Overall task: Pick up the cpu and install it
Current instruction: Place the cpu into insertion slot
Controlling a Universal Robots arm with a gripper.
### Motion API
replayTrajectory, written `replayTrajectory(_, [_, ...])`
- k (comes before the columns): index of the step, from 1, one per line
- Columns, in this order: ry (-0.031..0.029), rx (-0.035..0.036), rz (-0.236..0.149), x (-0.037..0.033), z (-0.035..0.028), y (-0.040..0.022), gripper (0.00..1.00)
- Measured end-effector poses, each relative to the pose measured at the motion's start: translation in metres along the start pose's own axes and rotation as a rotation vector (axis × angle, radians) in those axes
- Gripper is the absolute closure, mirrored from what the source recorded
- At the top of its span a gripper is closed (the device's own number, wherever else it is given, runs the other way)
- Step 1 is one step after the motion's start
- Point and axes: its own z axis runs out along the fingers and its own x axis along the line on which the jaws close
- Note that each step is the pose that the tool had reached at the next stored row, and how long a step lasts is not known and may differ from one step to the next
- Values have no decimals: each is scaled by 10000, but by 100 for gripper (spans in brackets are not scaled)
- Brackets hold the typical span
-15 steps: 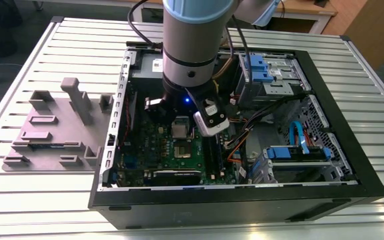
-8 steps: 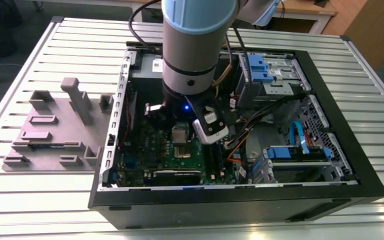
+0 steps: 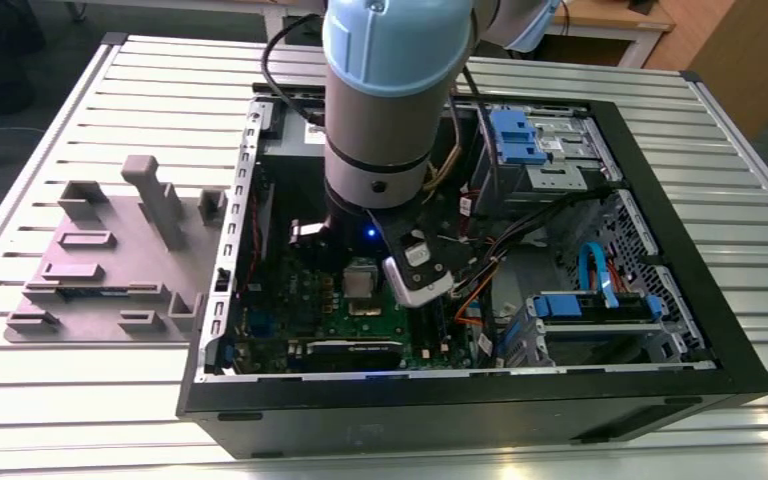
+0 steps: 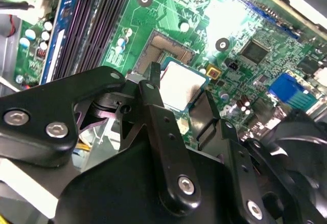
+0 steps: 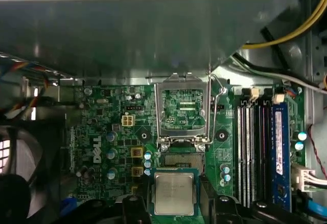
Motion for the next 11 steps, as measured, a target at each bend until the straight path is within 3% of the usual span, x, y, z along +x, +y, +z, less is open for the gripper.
replayTrajectory(11, [-4,-1,117,-78,115,-19,53])
